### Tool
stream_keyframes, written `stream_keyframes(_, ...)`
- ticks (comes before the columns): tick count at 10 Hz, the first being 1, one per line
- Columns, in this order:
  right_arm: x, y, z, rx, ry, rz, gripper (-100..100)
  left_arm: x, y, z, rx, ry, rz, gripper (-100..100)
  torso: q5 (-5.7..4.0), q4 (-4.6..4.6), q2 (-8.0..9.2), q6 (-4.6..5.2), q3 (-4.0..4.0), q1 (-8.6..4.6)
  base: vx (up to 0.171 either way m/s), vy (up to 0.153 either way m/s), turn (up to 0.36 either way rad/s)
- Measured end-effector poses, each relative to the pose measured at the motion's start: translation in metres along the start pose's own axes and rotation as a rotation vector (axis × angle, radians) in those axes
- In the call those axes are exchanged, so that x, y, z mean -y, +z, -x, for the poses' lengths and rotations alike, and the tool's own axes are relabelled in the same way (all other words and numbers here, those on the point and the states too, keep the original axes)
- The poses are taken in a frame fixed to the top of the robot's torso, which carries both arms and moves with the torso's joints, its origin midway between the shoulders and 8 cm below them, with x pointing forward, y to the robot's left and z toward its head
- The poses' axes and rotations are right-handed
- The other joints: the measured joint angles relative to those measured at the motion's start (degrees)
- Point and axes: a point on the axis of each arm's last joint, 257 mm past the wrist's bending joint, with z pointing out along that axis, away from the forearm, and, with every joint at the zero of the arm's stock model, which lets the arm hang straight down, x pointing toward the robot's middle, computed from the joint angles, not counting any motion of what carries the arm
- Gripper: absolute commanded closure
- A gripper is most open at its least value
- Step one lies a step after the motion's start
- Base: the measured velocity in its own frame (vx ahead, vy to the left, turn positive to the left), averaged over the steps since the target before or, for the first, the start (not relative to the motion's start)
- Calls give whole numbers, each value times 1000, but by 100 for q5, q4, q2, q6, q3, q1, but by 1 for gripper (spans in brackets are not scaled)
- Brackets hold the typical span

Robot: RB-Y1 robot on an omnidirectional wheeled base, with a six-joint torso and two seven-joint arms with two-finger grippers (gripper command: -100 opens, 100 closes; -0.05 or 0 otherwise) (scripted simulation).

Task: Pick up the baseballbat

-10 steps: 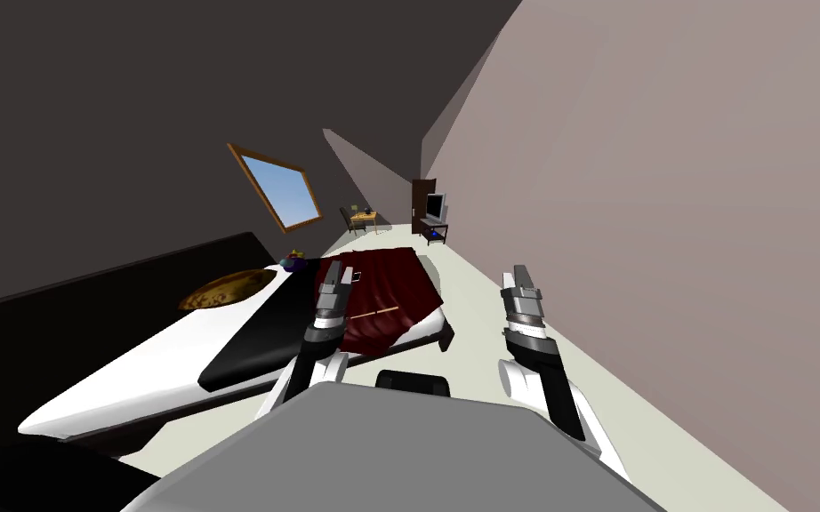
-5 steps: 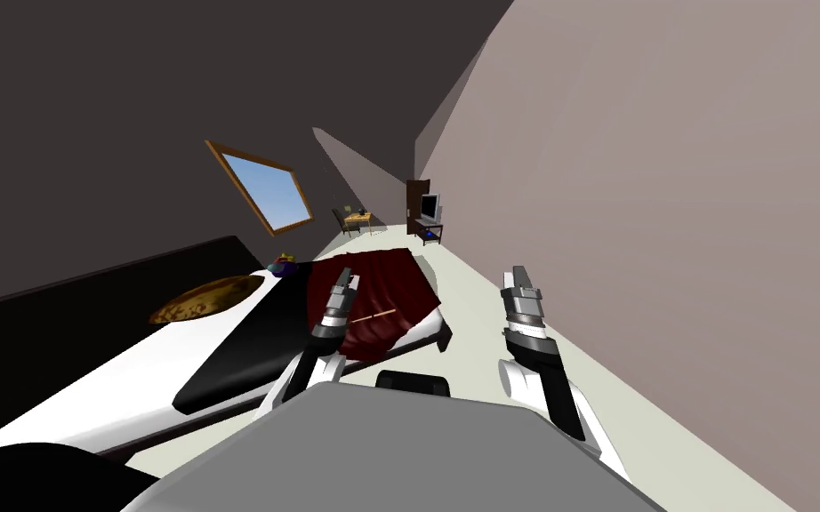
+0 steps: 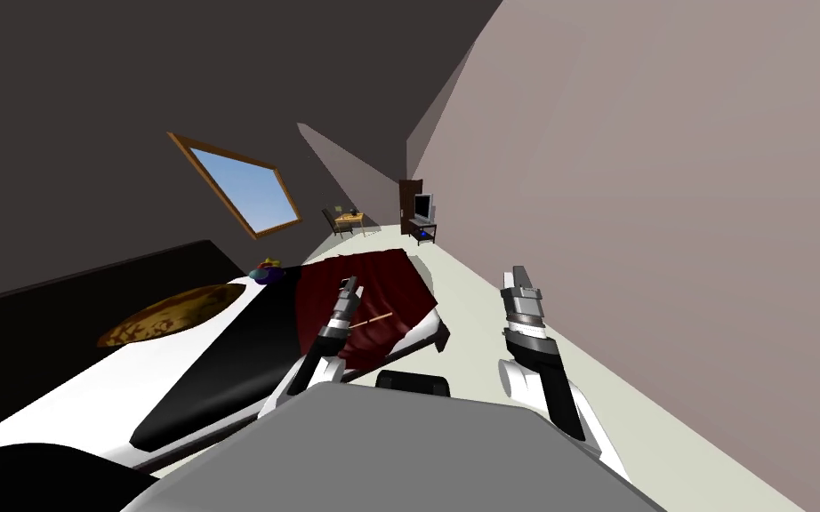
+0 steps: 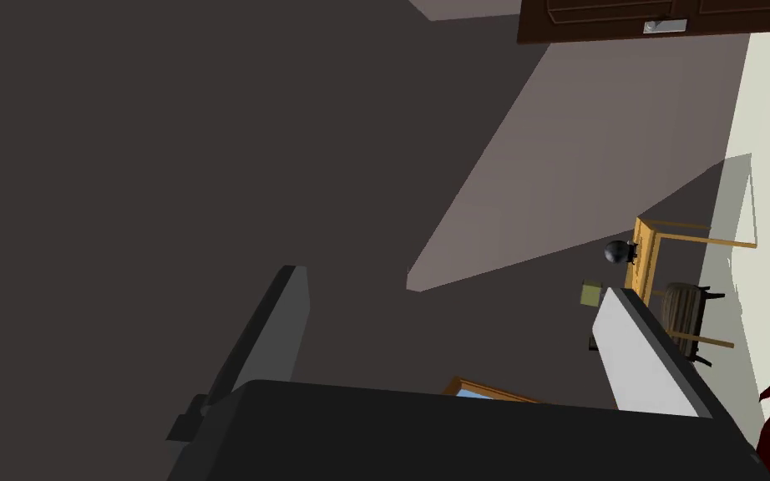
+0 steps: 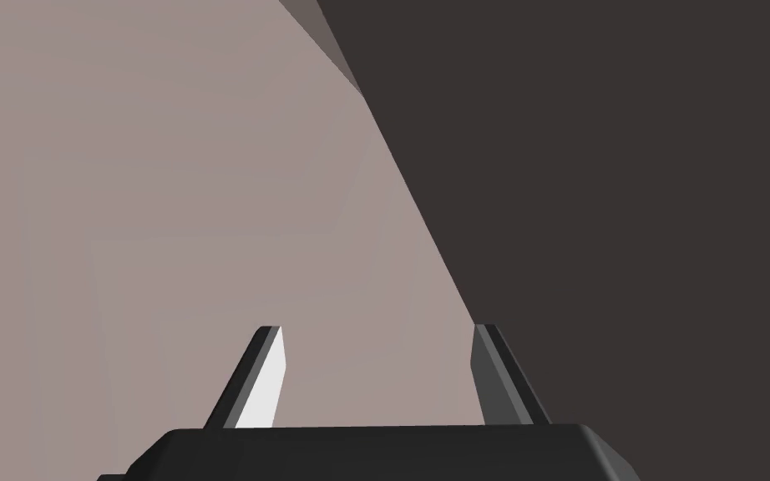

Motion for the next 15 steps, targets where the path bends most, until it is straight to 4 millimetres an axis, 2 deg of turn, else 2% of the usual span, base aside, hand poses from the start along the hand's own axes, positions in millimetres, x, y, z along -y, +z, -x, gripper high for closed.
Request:
stream_keyframes(2, 0, 0, 0, 0, 0, 0, 0, -28, -1, 3, 1, -35, 71, -100, -1, 0, -2, -1, -1, -3, 50, 27, -151)
stream_keyframes(4, 0, 0, 0, 0, 0, 0, 0, -71, -8, 3, 7, -100, 184, -100, 2, -2, -10, -1, -6, 7, 53, 44, -116)
stream_keyframes(5, 0, 0, 0, 0, 0, 0, 0, -84, -12, 4, 8, -115, 223, -100, 0, -1, -4, -4, -3, 4, 35, 27, -108)
stream_keyframes(6, 0, 0, 0, 0, 0, 0, 0, -105, -20, 2, 13, -140, 278, -100, 0, -1, -1, -1, -1, -1, 29, 20, -71)
stream_keyframes(7, 0, 0, 0, 0, 0, 0, 0, -112, -23, 2, 15, -154, 306, -100, -2, 0, 2, -3, 1, -4, 42, 26, -138)
stream_keyframes(13, 0, 0, 0, 0, 0, 0, 0, -205, -66, 9, 53, -288, 582, -100, -1, 0, 2, -2, 1, -2, 41, 35, -134)
stream_keyframes(15, 0, 0, 0, 0, 0, 0, 0, -239, -90, 9, 72, -337, 685, -100, 0, -1, -3, -4, -2, 1, 39, 38, -107)
